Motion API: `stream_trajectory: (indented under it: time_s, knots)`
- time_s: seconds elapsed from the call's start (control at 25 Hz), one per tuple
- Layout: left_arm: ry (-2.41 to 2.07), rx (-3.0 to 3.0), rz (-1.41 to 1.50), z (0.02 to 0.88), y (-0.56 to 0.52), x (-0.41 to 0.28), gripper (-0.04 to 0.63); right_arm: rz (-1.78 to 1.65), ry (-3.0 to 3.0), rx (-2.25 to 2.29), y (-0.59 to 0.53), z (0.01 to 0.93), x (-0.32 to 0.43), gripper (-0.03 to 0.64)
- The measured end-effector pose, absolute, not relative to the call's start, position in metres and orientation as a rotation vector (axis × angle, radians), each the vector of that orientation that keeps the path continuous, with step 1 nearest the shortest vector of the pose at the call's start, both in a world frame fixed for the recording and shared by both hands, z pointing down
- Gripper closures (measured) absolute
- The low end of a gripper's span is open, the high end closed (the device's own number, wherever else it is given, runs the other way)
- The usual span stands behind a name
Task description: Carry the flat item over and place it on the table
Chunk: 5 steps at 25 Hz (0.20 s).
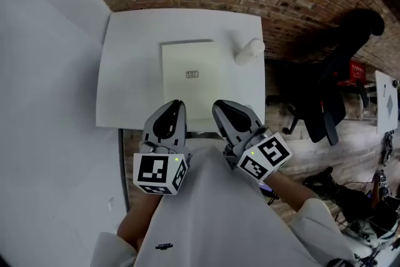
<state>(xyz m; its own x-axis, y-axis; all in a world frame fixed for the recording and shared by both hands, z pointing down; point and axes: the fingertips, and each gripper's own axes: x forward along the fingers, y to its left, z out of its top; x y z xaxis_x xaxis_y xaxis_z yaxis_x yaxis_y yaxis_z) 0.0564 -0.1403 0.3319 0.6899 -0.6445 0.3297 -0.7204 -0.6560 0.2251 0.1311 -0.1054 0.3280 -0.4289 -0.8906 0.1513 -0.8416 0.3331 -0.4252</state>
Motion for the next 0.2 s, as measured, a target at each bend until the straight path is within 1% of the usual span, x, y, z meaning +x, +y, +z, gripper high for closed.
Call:
stream_trajectory:
  time_s: [0.2]
  knots:
    - [-1.062, 2.559, 0.321, 0.349, -0.123, 0.064, 0.557, -0.679, 2.559, -1.556, -0.100, 0.334, 0.137, 0.575]
